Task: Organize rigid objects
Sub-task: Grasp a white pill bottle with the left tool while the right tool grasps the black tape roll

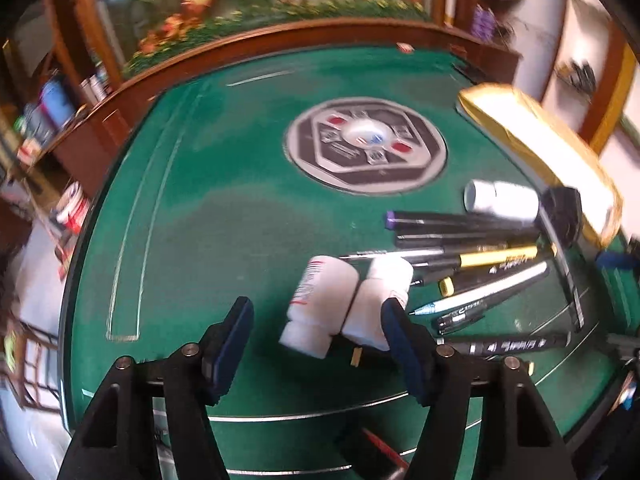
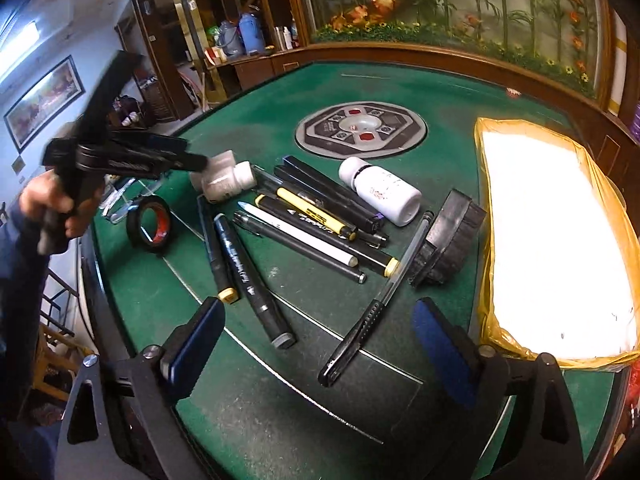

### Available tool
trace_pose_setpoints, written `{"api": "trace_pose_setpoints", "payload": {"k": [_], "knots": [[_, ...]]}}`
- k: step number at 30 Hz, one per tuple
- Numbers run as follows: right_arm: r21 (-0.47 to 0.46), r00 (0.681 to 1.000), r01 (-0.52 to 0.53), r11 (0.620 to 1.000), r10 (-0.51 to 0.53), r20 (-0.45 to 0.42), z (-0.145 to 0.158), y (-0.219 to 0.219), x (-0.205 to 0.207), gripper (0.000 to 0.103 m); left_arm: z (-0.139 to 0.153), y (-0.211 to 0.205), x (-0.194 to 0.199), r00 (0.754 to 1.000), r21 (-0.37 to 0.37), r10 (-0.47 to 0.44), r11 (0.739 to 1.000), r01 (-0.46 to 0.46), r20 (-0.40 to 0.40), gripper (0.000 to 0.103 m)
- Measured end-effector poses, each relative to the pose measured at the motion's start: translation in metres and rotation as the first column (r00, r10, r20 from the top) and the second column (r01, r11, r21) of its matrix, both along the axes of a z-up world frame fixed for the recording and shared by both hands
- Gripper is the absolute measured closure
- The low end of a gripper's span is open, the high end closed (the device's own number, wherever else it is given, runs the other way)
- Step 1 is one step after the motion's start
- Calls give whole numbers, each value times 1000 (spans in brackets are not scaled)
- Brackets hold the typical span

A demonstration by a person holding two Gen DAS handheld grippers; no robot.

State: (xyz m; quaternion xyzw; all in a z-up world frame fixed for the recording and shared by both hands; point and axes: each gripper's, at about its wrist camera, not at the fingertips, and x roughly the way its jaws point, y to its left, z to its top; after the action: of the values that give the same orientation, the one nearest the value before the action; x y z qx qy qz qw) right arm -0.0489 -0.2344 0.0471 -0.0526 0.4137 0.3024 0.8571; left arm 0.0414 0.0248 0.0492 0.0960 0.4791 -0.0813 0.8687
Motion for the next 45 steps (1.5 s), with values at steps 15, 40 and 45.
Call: {"api": "trace_pose_setpoints", "payload": {"k": [15,40,45], "knots": [[40,993,-120,992,120,6,11,15,-16,41,-11,16,17,997,-68,-18,998,13,-80,52],[-1,950,-312,950,312,-9,12,151,-40,44,24,63,-40,973,-239,198,957,-166,116,65],[-48,961,-275,960,275,-2,8,182,-30,41,25,77,-53,964,-269,230,945,-188,133,65]]}}
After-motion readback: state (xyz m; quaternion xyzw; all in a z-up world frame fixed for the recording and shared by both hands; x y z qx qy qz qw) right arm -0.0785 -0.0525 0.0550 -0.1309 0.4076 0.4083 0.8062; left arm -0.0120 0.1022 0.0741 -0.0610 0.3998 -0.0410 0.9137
